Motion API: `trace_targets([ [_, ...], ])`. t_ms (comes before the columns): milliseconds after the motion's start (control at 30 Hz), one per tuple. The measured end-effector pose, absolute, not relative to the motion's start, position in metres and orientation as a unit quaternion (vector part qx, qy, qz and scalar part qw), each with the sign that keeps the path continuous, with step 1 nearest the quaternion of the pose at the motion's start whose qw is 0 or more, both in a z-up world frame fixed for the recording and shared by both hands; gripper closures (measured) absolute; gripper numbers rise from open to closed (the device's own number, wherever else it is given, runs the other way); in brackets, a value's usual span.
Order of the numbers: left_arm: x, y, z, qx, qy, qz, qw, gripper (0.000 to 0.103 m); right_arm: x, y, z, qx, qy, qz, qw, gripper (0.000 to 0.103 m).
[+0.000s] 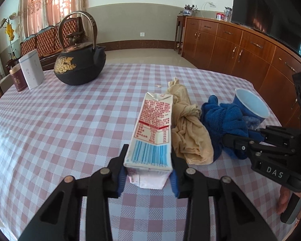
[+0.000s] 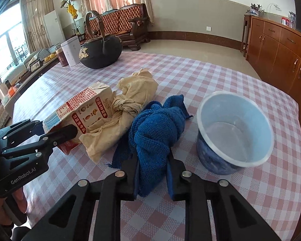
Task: Collect trash
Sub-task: 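Grasp the milk carton with the left tool while the right tool grasps the blue towel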
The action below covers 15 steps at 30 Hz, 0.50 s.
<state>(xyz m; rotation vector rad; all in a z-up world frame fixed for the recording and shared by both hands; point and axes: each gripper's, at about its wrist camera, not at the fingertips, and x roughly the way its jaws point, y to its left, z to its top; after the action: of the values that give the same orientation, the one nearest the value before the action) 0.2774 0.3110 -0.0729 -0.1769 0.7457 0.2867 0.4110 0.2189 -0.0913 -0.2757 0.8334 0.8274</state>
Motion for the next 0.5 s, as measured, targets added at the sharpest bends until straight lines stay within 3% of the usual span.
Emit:
trace_targets([
  [500, 0.223, 0.300, -0.058, -0.089, 0.342, 0.143, 0.925, 0.066, 0.357, 0.165, -0.062, -0.126, 0.367, 0.380, 0.840, 0.081],
])
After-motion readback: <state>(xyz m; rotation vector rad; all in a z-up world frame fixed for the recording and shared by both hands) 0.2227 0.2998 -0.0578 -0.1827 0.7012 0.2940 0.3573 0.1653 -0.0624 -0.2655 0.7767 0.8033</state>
